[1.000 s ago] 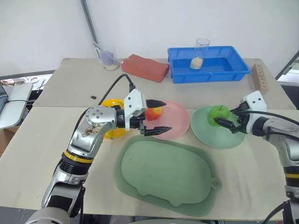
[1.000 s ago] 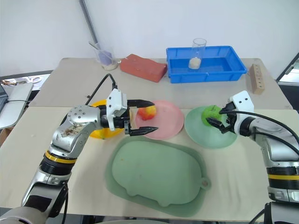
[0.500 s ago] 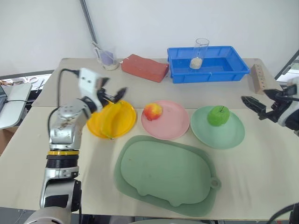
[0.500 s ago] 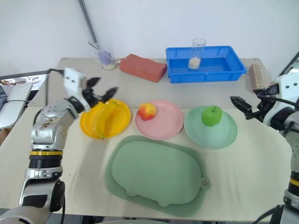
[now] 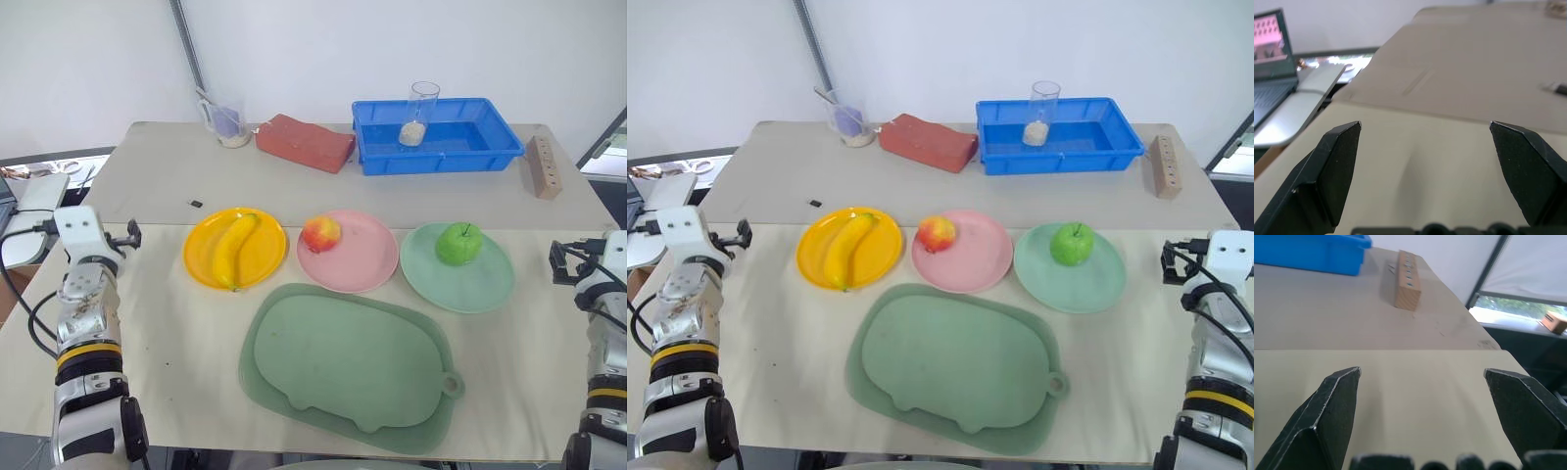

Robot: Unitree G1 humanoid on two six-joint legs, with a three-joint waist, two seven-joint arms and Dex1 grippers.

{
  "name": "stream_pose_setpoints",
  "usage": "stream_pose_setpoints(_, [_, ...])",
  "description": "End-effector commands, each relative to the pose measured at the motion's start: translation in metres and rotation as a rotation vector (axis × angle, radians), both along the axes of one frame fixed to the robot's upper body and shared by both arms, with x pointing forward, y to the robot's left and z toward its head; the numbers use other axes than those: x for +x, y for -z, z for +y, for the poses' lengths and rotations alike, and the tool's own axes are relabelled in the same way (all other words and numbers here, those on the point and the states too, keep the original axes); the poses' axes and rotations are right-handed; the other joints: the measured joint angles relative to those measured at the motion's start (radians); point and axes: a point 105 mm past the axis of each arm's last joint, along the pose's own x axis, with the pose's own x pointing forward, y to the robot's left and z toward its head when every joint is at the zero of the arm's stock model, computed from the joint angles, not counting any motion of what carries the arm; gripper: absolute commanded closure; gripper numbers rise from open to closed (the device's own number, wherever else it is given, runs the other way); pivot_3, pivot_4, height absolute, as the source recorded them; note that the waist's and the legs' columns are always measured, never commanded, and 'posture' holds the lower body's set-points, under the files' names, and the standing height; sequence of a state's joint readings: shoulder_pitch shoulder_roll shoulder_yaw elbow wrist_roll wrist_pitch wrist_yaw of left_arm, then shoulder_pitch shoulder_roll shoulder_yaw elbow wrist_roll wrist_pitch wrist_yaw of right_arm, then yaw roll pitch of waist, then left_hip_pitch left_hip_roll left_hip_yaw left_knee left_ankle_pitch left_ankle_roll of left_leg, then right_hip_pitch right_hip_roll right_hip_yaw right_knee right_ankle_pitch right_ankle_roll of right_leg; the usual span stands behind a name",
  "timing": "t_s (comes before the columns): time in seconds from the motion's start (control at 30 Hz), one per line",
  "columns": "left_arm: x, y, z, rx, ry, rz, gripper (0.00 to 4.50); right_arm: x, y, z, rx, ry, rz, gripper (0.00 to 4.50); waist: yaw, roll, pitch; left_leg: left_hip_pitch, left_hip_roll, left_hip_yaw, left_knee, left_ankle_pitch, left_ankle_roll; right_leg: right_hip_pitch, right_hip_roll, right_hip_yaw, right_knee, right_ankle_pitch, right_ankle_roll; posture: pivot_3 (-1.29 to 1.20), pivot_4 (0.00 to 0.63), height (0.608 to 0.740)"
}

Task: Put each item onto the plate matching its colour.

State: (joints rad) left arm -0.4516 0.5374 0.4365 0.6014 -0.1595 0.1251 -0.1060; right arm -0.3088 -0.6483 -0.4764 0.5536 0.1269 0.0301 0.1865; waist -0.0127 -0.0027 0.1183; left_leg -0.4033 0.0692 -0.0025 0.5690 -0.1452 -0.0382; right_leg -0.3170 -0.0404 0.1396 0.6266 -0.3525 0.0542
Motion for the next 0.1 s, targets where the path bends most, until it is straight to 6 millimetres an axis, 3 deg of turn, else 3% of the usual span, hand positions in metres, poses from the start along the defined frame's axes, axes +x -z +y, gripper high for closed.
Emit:
stream_pose_setpoints(0.03, [-0.0035,-0.0082,0.0106,0.027,-0.036,-0.037,0.00,0.0043,-0.0103,-0.0023,-0.027,0.026,-0.057,0.03,-0.001,0.000,0.000,0.000,0.000,0.000,0.000,0.000,0.000,0.000,0.000,0.000,0.000,0.000,0.000,0.00,0.150,0.740])
stream_pose_setpoints(0.1, [-0.0035,-0.0049,0.0108,0.013,-0.034,-0.033,0.00,0.0067,-0.0095,-0.0017,-0.016,0.028,-0.065,0.03,-0.003,0.000,-0.001,0.000,0.000,0.000,-0.001,0.000,0.000,0.000,0.000,0.000,0.000,0.000,0.000,0.00,0.150,0.740])
